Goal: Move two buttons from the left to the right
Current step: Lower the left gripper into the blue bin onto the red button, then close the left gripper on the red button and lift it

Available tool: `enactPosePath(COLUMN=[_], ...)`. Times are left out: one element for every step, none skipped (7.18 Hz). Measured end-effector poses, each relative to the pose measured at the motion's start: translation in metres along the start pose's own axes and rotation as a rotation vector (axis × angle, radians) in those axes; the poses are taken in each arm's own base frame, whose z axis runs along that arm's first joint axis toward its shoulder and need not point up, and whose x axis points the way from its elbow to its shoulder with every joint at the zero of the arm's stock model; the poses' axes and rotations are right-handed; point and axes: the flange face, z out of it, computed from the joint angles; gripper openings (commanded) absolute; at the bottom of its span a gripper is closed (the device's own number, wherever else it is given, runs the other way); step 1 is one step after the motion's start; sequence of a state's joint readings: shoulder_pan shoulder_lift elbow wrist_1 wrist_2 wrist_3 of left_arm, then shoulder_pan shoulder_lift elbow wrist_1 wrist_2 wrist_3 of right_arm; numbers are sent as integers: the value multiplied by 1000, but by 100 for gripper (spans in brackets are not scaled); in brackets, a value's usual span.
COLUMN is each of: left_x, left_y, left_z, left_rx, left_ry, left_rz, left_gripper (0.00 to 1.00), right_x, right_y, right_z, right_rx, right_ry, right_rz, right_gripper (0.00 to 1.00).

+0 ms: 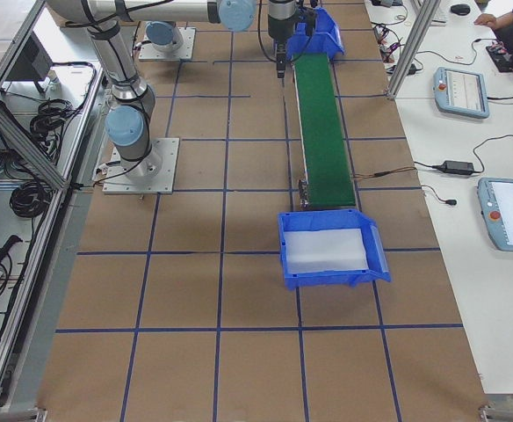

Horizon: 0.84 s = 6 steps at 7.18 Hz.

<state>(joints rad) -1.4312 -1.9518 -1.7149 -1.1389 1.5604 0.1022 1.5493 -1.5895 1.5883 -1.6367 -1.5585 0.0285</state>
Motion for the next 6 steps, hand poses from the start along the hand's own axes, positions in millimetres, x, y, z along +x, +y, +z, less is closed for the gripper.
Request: enactPosePath(left_x=[0, 1, 3, 3, 4, 4], left_y=[0, 0, -2, -3, -2, -2], left_z=[1, 1, -2, -3, -2, -3], left_rx=[-2, 0, 9, 13, 12, 13], left_ry=[2, 10, 22, 28, 30, 30], left_rz=[1, 3, 6, 8, 10, 11], left_gripper=[49, 48, 49, 49, 53, 63], right_x=[0, 0, 0, 0, 0, 0], right_y=[0, 0, 0, 0, 0, 1], right_z=[-1, -1, -1, -1, -1, 0], right_rx=[1, 2, 1, 1, 1, -1], right_ry=[0, 0, 0, 0, 0, 0], right_rz=[1, 2, 3, 3, 3, 2], right_gripper=[100, 100, 100, 100, 100, 100])
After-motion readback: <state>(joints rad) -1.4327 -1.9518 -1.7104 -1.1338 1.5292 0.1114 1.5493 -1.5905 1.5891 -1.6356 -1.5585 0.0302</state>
